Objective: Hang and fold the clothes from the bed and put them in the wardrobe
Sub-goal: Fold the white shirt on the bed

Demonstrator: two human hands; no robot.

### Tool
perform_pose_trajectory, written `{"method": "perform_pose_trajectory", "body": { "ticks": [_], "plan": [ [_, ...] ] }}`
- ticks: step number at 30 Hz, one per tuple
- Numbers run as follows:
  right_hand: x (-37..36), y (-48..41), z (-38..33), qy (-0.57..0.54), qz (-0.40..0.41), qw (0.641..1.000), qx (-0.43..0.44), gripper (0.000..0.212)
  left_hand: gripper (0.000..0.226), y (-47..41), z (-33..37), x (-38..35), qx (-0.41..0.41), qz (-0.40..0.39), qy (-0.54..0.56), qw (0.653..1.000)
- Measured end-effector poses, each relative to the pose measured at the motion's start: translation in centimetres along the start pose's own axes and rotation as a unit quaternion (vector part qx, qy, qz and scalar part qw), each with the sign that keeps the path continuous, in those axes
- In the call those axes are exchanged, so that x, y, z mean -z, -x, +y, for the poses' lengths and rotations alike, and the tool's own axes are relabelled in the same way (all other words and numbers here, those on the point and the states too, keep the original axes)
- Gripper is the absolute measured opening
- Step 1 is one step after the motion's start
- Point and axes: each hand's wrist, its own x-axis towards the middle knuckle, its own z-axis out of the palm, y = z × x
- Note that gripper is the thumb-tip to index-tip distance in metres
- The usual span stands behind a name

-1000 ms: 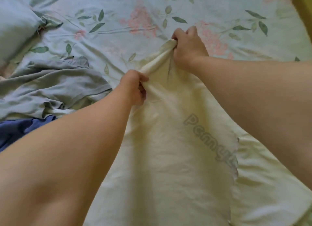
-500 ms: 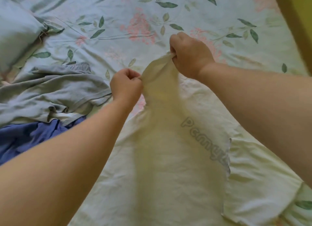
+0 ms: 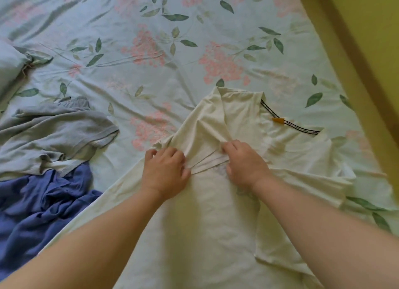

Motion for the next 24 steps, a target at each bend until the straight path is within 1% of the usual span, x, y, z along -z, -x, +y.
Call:
{"method": "perform_pose_trajectory", "body": {
  "ticks": [2,3,4,5,6,7,8,9,10,11,12,13,14,15,16,18,19,20,21,23,24],
  "plan": [
    [-0.3,-0.3,-0.1,-0.051,0.038,0.997,-0.048,0.036,0.017,-2.2,0.7,0.7,0.079,0.031,0.043,0.995],
    [-0.3,-0.8,-0.3,-0.076,0.064,0.992,-0.082,0.032,0.018,-3.3,1.1,0.9,0.138,0.051,0.063,0.987],
    [-0.1,-1.5,-0.4,-0.098,0.091,0.984,-0.12,0.03,0.022,-4.4,1.4,1.0,0.21,0.068,0.08,0.972],
    [0.2,-2.4,-0.6,-0.121,0.112,0.973,-0.16,0.03,0.03,-5.4,1.6,1.0,0.301,0.072,0.101,0.945],
    [0.7,-3.6,-0.9,-0.146,0.123,0.961,-0.201,0.033,0.041,-6.2,1.7,1.1,0.403,0.063,0.134,0.903],
    [1.1,-4.8,-1.1,-0.171,0.122,0.948,-0.24,0.037,0.052,-6.8,1.7,0.9,0.495,0.05,0.182,0.848],
    [1.5,-5.9,-1.2,-0.188,0.109,0.938,-0.272,0.043,0.061,-7.1,1.5,0.7,0.565,0.041,0.241,0.788],
    [1.7,-7.0,-1.5,-0.194,0.084,0.932,-0.294,0.049,0.064,-7.1,1.2,0.3,0.606,0.036,0.296,0.738],
    [1.9,-7.8,-1.7,-0.195,0.056,0.929,-0.309,0.054,0.064,-6.9,0.8,-0.1,0.617,0.024,0.332,0.713],
    [1.9,-8.4,-2.1,-0.191,0.026,0.928,-0.319,0.054,0.06,-6.5,0.5,-0.4,0.607,0.013,0.344,0.716],
    [1.7,-8.8,-2.3,-0.183,0.003,0.928,-0.325,0.05,0.056,-6.1,0.2,-0.7,0.589,0.011,0.345,0.73],
    [1.5,-9.1,-2.5,-0.175,-0.006,0.929,-0.326,0.045,0.052,-5.8,0.1,-0.8,0.574,0.016,0.348,0.741],
    [1.4,-9.2,-2.6,-0.175,0.001,0.928,-0.328,0.041,0.049,-5.5,-0.1,-0.9,0.565,0.024,0.358,0.743],
    [1.4,-9.2,-2.6,-0.186,0.021,0.924,-0.333,0.039,0.044,-5.4,-0.3,-0.9,0.563,0.035,0.376,0.735],
    [1.3,-9.2,-2.4,-0.213,0.047,0.915,-0.34,0.04,0.039,-5.4,-0.5,-0.9,0.567,0.047,0.401,0.717],
    [1.1,-8.7,-1.5,-0.268,0.082,0.894,-0.351,0.039,0.032,-5.3,-0.7,-0.9,0.579,0.063,0.459,0.671],
    [1.0,-8.3,-1.1,-0.272,0.078,0.894,-0.346,0.037,0.03,-5.3,-0.7,-1.0,0.581,0.069,0.477,0.655],
    [0.8,-7.8,-0.5,-0.259,0.062,0.904,-0.334,0.034,0.029,-5.2,-0.5,-1.1,0.581,0.072,0.482,0.652],
    [0.7,-7.4,0.2,-0.242,0.046,0.915,-0.321,0.03,0.028,-5.2,-0.2,-1.3,0.579,0.076,0.475,0.658],
    [0.4,-6.7,1.3,-0.219,0.034,0.927,-0.303,0.024,0.027,-4.9,0.5,-1.5,0.568,0.079,0.438,0.692],
    [0.5,-6.5,1.6,-0.217,0.041,0.928,-0.301,0.02,0.026,-4.8,1.0,-1.5,0.559,0.079,0.418,0.712]
  ]
}}
